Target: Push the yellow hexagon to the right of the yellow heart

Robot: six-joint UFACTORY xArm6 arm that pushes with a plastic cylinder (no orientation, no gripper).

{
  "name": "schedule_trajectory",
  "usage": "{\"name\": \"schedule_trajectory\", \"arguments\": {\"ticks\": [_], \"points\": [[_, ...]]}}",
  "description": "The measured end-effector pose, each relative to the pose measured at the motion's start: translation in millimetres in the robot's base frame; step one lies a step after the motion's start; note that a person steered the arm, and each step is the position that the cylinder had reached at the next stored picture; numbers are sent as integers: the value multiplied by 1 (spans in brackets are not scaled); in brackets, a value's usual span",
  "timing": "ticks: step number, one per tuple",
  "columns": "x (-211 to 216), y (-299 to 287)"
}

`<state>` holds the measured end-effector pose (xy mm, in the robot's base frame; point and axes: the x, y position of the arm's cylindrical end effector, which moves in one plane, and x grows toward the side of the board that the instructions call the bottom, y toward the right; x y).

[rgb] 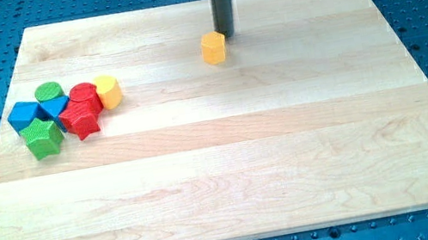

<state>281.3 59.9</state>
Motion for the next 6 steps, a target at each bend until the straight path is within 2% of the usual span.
{"name": "schedule_trajectory", "arguments": {"ticks": [1,2,5,6], "points": [[39,-22],[71,-68],[93,-128],[93,-125]]}}
